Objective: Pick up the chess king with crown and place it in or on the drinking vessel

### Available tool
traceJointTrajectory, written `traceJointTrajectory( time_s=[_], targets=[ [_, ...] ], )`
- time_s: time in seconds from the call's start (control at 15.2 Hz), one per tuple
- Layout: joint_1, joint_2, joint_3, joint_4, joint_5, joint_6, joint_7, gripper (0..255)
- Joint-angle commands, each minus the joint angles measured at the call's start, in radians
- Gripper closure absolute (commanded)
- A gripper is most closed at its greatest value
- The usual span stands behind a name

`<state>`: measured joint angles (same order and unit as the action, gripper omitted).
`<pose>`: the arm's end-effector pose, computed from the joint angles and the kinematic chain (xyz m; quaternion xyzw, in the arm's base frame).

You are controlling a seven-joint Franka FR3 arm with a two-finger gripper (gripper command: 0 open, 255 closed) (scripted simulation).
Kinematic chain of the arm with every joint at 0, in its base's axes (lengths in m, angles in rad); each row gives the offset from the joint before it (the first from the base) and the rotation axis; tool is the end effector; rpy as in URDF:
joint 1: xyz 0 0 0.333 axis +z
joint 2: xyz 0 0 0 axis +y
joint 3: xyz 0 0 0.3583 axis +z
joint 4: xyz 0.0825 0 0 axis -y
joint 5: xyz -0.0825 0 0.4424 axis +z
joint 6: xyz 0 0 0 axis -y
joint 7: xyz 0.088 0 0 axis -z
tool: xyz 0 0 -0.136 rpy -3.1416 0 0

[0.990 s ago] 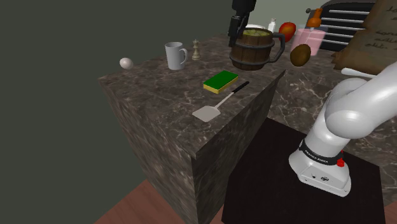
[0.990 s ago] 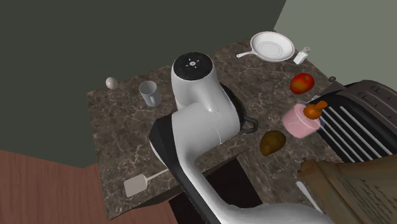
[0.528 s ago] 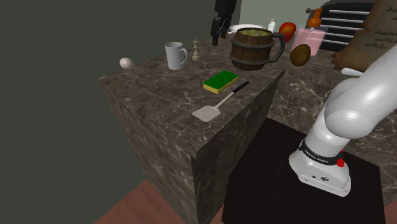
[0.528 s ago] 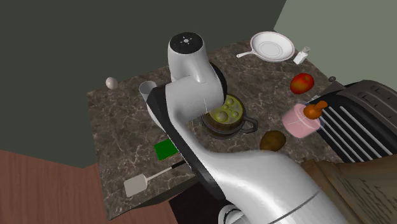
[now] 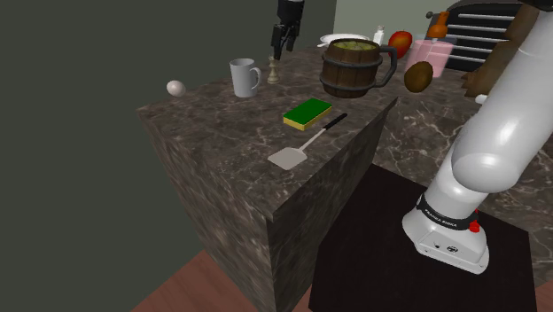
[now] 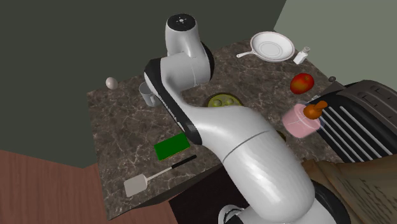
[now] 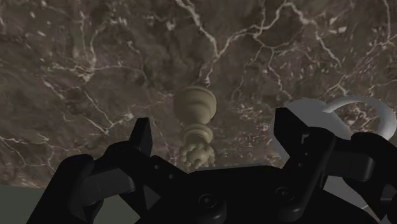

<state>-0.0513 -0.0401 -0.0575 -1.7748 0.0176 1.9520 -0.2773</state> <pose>0.6296 -0.0677 0.5897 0.9907 0.0812 0.1082 0.0114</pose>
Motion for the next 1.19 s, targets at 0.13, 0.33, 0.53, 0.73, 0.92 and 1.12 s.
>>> traceJointTrajectory(
  time_s=[0.13,0.33,0.53,0.73,0.92,1.12],
  targets=[
    [-0.005,0.09,-0.005,0.079,0.016,0.022,-0.014,0],
    [-0.005,0.1,-0.005,0.053,0.017,0.059,-0.014,0],
    [-0.004,0.115,-0.004,0.025,0.018,0.102,-0.015,0],
    [-0.004,0.115,-0.004,0.025,0.018,0.102,-0.015,0],
    [-0.004,0.115,-0.004,0.025,0.018,0.102,-0.015,0],
    [-0.004,0.115,-0.004,0.025,0.018,0.101,-0.015,255]
  ],
)
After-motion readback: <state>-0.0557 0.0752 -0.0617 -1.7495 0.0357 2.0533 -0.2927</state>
